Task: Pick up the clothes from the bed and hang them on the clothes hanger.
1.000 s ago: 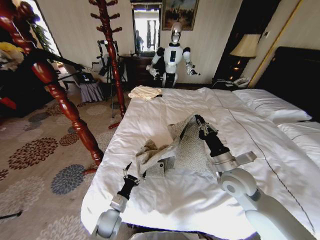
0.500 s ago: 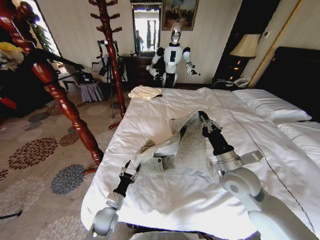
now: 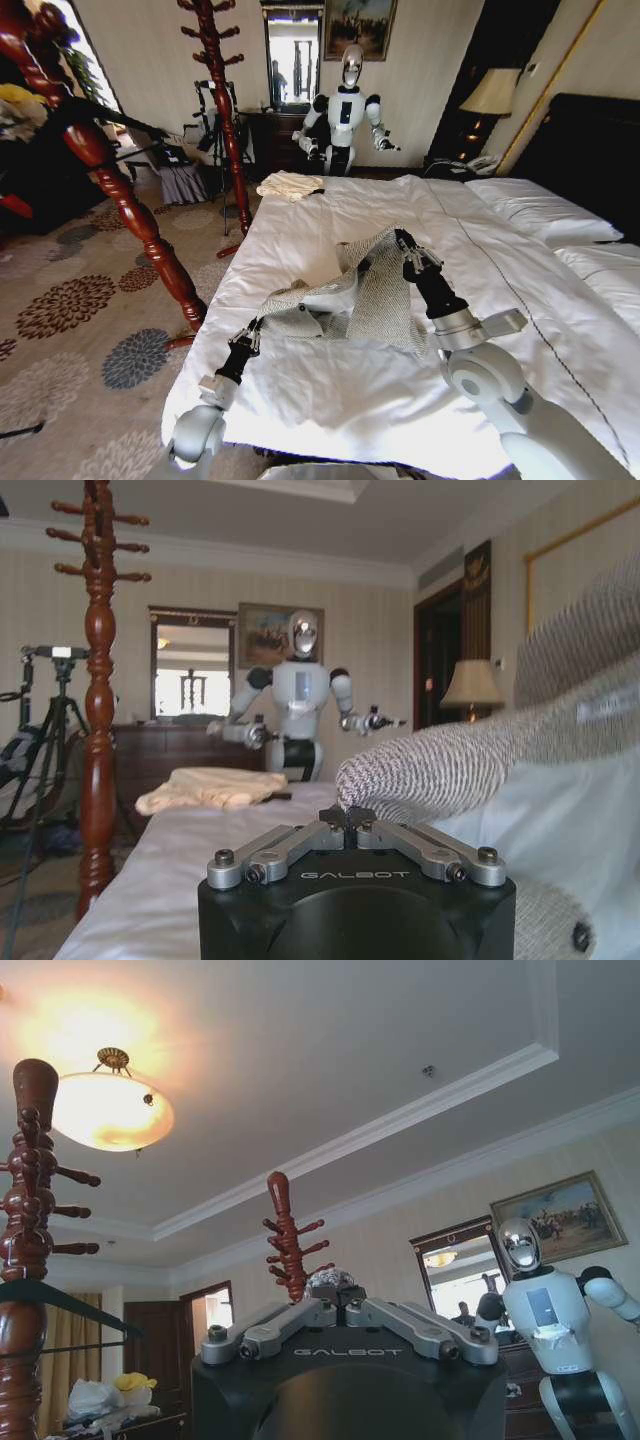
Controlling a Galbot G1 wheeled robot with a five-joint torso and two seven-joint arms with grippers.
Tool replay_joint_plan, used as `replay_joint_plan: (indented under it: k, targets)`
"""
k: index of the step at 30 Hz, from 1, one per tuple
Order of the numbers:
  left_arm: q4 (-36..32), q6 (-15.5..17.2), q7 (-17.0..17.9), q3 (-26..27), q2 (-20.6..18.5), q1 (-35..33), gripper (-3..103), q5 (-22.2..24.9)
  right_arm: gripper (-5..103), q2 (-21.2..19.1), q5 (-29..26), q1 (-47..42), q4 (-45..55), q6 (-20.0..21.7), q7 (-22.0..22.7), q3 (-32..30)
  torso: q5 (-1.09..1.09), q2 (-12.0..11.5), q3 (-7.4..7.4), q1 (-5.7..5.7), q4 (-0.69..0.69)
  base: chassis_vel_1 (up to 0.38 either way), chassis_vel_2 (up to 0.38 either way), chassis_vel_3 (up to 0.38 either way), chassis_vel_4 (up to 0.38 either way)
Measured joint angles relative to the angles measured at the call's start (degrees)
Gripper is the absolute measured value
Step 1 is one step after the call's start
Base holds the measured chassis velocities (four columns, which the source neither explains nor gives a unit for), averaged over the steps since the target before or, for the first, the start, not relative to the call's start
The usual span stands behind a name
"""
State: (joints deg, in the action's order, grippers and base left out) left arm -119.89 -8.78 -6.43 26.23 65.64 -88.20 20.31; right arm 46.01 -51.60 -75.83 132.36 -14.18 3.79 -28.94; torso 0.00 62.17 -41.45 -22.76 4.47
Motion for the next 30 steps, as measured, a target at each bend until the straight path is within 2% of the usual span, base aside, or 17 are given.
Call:
replay_joint_plan:
  k: [1,2,3,4,6,8,10,11,13,17,19,21,22,23,24,27,30]
  targets:
    - [-4.32,1.28,-0.99,1.86,-2.96,-0.16,0,5.11,0,-0.26,-0.62,0.15,0.00,-0.01,0.01,-0.82,0.01,0.00,0.01,0.00,0.00,0.000,0.000,0.000,0.000]
    - [-6.31,2.10,-1.48,2.74,-4.38,-0.25,0,7.87,0,-0.38,-0.91,0.16,0.00,-0.01,0.01,-1.23,-0.01,0.00,0.00,0.00,-0.01,0.000,0.000,0.000,0.000]
    - [-6.31,2.10,-1.48,2.74,-4.38,-0.25,0,7.87,0,-0.38,-0.91,0.16,0.00,-0.01,0.01,-1.23,-0.01,0.00,0.00,0.00,-0.01,0.000,0.000,0.000,0.000]
    - [-11.43,4.54,-2.47,4.89,-7.98,-0.33,0,16.49,0,-0.57,-1.57,0.09,0.03,-0.01,0.02,-2.28,0.00,0.00,0.00,0.00,-0.02,0.000,0.000,0.000,0.000]
    - [-17.76,9.09,-3.74,8.97,-12.58,0.38,0,28.50,0,-0.82,-2.53,-0.33,0.49,-0.01,0.09,-3.94,0.02,0.00,0.01,0.00,0.02,0.000,0.000,0.000,0.000]
    - [-22.20,12.54,-4.70,12.96,-15.53,1.15,0,36.72,0,-1.11,-3.31,-0.44,1.04,-0.01,0.11,-5.06,0.02,0.00,0.00,0.00,0.01,0.000,0.000,0.000,0.000]
    - [-22.83,13.14,-4.90,13.71,-15.91,1.25,0,38.18,0,-1.16,-3.44,-0.44,1.12,-0.01,0.11,-5.22,0.02,0.00,0.01,0.00,0.00,0.000,0.000,0.000,0.000]
    - [-24.04,15.45,-4.98,16.44,-16.69,1.37,0,44.00,0,-1.50,-4.35,-0.62,1.63,0.00,0.11,-6.25,0.02,0.00,0.01,0.00,-0.01,0.000,0.000,0.000,0.000]
    - [-24.24,16.55,-4.66,17.41,-15.93,1.19,0,47.31,0,-1.57,-4.85,-1.11,1.84,0.00,0.11,-6.80,0.00,0.00,0.01,0.00,0.00,0.000,0.000,0.000,0.000]
    - [-22.42,17.28,-3.85,14.85,-12.81,0.52,0,45.81,0,-0.81,-3.82,-2.07,1.30,0.00,0.00,-6.10,0.03,0.01,0.01,0.01,-0.01,0.000,0.000,0.000,0.000]
    - [-17.32,17.84,-3.26,10.73,-10.61,0.23,0,41.40,0,0.03,-2.38,-2.52,0.65,0.00,-0.22,-4.48,0.01,0.01,0.01,0.01,-0.01,0.000,0.000,0.000,0.000]
    - [-15.51,17.90,-3.17,9.24,-9.97,0.33,0,39.58,0,0.22,-2.06,-2.66,0.50,0.00,-0.32,-4.07,0.01,0.00,0.01,0.01,-0.01,0.000,0.000,0.000,0.000]
    - [-10.39,17.94,-3.20,5.57,-8.63,1.06,0,34.48,0,0.70,-1.08,-3.13,0.00,0.03,-0.60,-2.62,-0.02,0.00,0.00,0.00,-0.02,0.000,0.000,0.000,0.000]
    - [-7.89,17.88,-3.36,3.69,-8.13,1.63,0,32.33,0,0.92,-0.59,-3.40,-0.32,0.06,-0.69,-1.78,-0.01,0.00,0.00,0.00,-0.02,0.000,0.000,0.000,0.000]
    - [-7.89,17.88,-3.36,3.69,-8.13,1.63,0,32.33,0,0.92,-0.59,-3.40,-0.32,0.06,-0.69,-1.78,-0.01,0.00,0.00,0.00,-0.02,0.000,0.000,0.000,0.000]
    - [1.12,17.79,-3.47,-3.94,-6.78,4.75,0,26.19,0,1.64,1.34,-4.48,-1.94,0.19,-1.08,1.36,0.00,0.00,0.00,0.00,0.01,0.000,0.000,0.000,0.000]
    - [4.95,17.24,-2.50,-6.65,-6.25,6.80,-1,23.29,0,2.01,2.73,-4.54,-3.47,0.17,-1.59,2.84,0.00,-0.01,0.00,0.00,0.01,0.000,0.000,0.000,0.000]
